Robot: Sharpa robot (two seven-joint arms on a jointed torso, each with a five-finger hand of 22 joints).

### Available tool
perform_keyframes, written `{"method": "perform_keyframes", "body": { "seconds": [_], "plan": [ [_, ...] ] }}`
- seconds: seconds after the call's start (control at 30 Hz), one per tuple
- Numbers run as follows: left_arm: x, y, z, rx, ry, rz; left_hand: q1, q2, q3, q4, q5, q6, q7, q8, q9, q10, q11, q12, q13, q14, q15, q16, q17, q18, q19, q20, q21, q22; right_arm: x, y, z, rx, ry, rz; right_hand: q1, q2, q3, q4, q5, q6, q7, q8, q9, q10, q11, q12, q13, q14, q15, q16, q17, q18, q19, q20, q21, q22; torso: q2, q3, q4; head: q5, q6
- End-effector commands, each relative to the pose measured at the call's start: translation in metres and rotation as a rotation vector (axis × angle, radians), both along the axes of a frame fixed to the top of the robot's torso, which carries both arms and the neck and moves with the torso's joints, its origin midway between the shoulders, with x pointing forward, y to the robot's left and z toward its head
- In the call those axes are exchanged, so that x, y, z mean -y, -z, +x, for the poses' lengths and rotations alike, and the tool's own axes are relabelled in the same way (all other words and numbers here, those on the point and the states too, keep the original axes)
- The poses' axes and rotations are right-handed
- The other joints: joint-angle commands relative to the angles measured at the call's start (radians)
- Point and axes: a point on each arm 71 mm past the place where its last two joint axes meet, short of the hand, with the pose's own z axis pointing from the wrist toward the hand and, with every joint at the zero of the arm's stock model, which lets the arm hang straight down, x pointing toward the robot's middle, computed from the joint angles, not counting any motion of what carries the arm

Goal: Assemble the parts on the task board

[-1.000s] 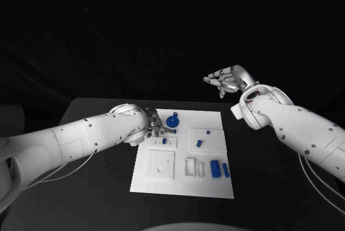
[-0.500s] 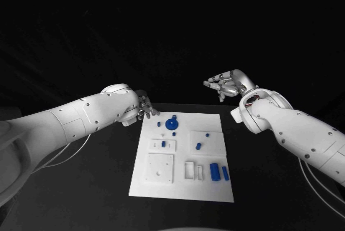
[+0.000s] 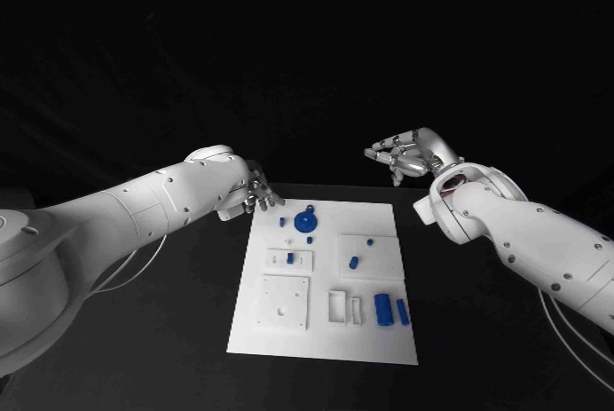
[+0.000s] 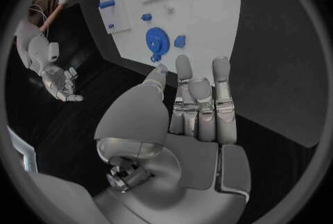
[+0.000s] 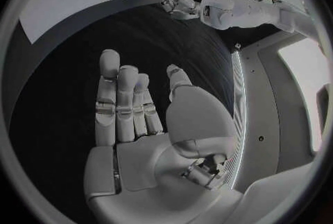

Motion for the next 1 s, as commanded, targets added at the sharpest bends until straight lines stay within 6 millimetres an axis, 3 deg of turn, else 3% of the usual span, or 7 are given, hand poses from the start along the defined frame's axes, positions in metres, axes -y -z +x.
{"method": "perform_keyframes", "body": {
  "seconds": [0.03,0.17,0.27,0.5,0.67,0.87,1.0],
  "plan": [
    [0.004,0.005,-0.001,-0.057,0.050,0.015,-0.015,-0.004,0.002,0.011,-0.030,-0.010,0.003,-0.002,-0.007,0.038,0.010,-0.009,0.001,-0.003,0.006,-0.003,-0.002,0.006,0.003,0.005,-0.007,0.017,0.000,-0.003,-0.001,0.012,-0.001,0.003,0.003,0.001,-0.004,-0.004,-0.001,-0.011,0.002,-0.003,0.000,-0.004,0.005,-0.008,-0.010,-0.004,0.006,-0.015,-0.010,0.020,0.027,0.004,-0.017,-0.013,0.012,-0.0056,-0.0020,0.000,0.003],
    [0.002,0.007,-0.002,-0.064,0.063,0.047,-0.034,-0.024,0.010,0.035,-0.100,-0.024,0.011,-0.002,-0.021,0.034,0.014,-0.022,-0.002,-0.012,0.011,-0.007,-0.004,0.007,-0.002,0.009,-0.011,0.017,-0.001,-0.006,-0.002,0.023,-0.005,0.006,0.004,-0.001,-0.008,-0.002,0.008,-0.019,0.004,-0.002,0.000,-0.002,0.007,-0.075,-0.089,-0.010,0.013,-0.127,-0.073,0.011,0.014,0.012,-0.100,-0.122,0.014,-0.0069,-0.0034,0.002,0.005],
    [0.002,0.007,-0.002,-0.069,0.070,0.057,-0.069,-0.068,0.057,0.092,-0.149,-0.023,0.011,-0.001,-0.032,0.037,0.015,-0.026,0.001,-0.013,0.013,-0.005,-0.005,0.010,-0.002,0.012,-0.013,0.017,-0.002,-0.008,-0.002,0.028,-0.008,0.009,0.009,-0.008,-0.011,0.004,0.007,-0.024,0.005,-0.002,0.000,-0.002,0.009,-0.086,-0.167,0.005,0.015,-0.197,-0.107,0.001,0.028,0.012,-0.112,-0.304,0.015,-0.0076,-0.0049,0.002,0.006],
    [0.002,0.010,-0.002,-0.086,0.075,0.050,-0.086,-0.101,0.080,0.145,-0.155,-0.024,0.011,0.000,-0.039,0.036,0.016,-0.032,0.004,-0.017,0.012,-0.003,-0.005,0.008,-0.004,0.011,-0.014,0.018,-0.003,-0.009,-0.002,0.038,-0.006,0.018,0.010,-0.009,-0.009,0.011,0.015,-0.028,0.008,-0.003,0.000,-0.022,0.013,-0.070,-0.206,-0.006,0.019,-0.212,-0.112,-0.001,0.025,0.017,-0.100,-0.406,0.014,-0.0069,-0.0057,0.003,0.005],
    [0.003,0.013,-0.003,-0.111,0.073,0.011,-0.082,-0.136,0.083,0.164,-0.155,-0.062,0.021,0.016,-0.049,0.012,0.025,-0.038,0.007,-0.040,0.021,0.007,-0.001,0.009,-0.019,0.019,-0.021,0.019,-0.002,-0.008,-0.001,0.037,-0.001,0.020,0.007,-0.009,-0.077,0.024,0.077,-0.029,0.009,-0.002,0.000,-0.025,0.014,-0.069,-0.211,-0.010,0.021,-0.215,-0.115,-0.003,0.020,0.018,-0.098,-0.420,0.013,-0.0065,-0.0065,0.001,0.005],
    [0.003,0.015,-0.004,-0.130,0.074,-0.007,-0.078,-0.124,0.083,0.159,-0.154,-0.064,0.022,0.018,-0.056,0.009,0.025,-0.035,0.010,-0.043,0.022,0.010,-0.002,0.010,-0.020,0.020,-0.020,0.019,0.001,-0.006,0.001,0.031,0.008,0.018,0.018,0.003,-0.097,0.025,0.078,-0.028,0.008,-0.002,0.000,-0.025,0.014,-0.067,-0.214,-0.009,0.020,-0.217,-0.118,-0.004,0.021,0.017,-0.095,-0.432,0.015,-0.0073,-0.0045,-0.011,0.009],
    [0.005,0.016,-0.004,-0.145,0.081,-0.006,-0.067,-0.076,0.068,0.091,-0.139,-0.062,0.022,0.023,-0.064,0.005,0.025,-0.030,0.013,-0.045,0.023,0.015,-0.006,0.011,-0.022,0.022,-0.018,0.019,0.002,-0.005,0.002,0.028,0.013,0.017,0.020,0.005,-0.097,0.023,0.080,-0.027,0.008,-0.002,0.000,-0.025,0.014,-0.067,-0.214,-0.009,0.020,-0.216,-0.117,-0.004,0.021,0.017,-0.094,-0.433,0.016,-0.0076,-0.0018,-0.014,0.011]
  ]
}}
